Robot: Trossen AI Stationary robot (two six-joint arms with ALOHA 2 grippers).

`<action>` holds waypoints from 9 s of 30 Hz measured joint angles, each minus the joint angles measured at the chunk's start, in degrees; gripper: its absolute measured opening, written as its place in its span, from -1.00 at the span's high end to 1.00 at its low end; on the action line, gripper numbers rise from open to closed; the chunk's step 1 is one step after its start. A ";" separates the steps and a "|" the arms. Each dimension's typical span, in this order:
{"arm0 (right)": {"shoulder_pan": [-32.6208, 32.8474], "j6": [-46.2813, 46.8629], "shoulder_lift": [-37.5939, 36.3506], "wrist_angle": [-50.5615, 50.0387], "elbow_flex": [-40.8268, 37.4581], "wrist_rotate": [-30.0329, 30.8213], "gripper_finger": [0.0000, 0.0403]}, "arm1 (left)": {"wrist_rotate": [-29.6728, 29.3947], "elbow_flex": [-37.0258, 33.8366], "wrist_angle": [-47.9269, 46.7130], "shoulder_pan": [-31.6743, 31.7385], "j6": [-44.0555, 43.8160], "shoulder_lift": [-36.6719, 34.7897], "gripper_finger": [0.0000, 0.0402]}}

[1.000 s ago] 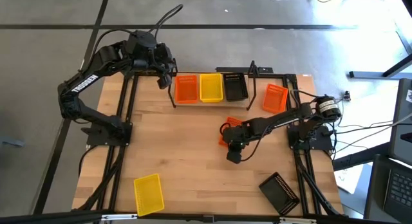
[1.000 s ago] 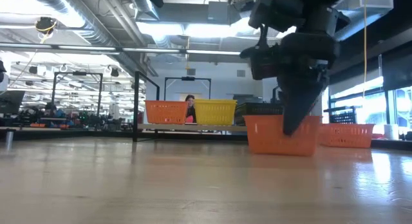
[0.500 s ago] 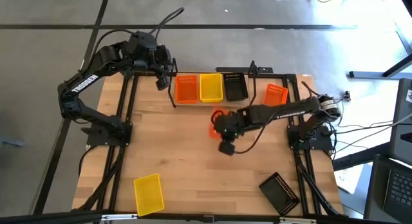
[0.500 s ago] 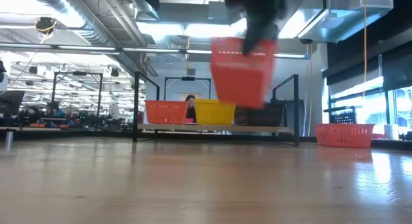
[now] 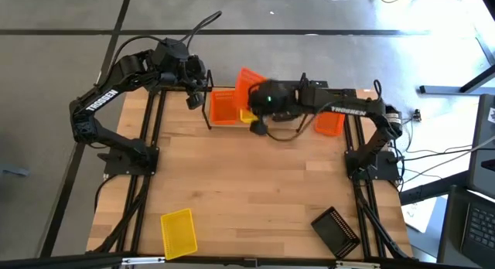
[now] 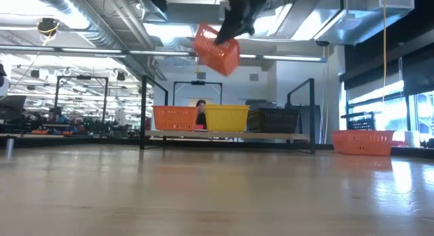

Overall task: Stack baskets on shelf by color
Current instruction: Stack the bottom orange bin on the orange bin on the shelf, then stack the yellow bin on the stacked bins on the shelf

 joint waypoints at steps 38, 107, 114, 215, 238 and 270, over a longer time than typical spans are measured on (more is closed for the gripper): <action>-5.13 -7.79 16.50 14.99 -0.06 -9.26 0.88 | -4.56 -0.02 0.05 3.37 -1.99 -0.81 0.64; -4.68 -8.22 16.78 -15.53 26.62 0.32 0.73 | 2.77 -0.81 -14.46 3.34 -9.84 -1.07 0.64; -4.59 -14.96 16.78 -22.92 29.35 -14.43 0.81 | 16.19 -8.93 -16.91 1.59 -13.34 -4.51 0.64; 25.34 7.66 -4.38 -36.14 30.12 4.17 0.99 | 9.62 -52.96 10.33 -69.71 -68.60 -9.59 1.00; 19.49 7.60 -7.59 -43.53 30.12 15.46 0.99 | -7.50 -12.39 -2.64 -22.31 -10.47 -2.36 1.00; 18.06 9.04 -7.61 -46.03 30.12 21.30 0.99 | 1.13 6.60 19.22 2.66 16.69 35.11 1.00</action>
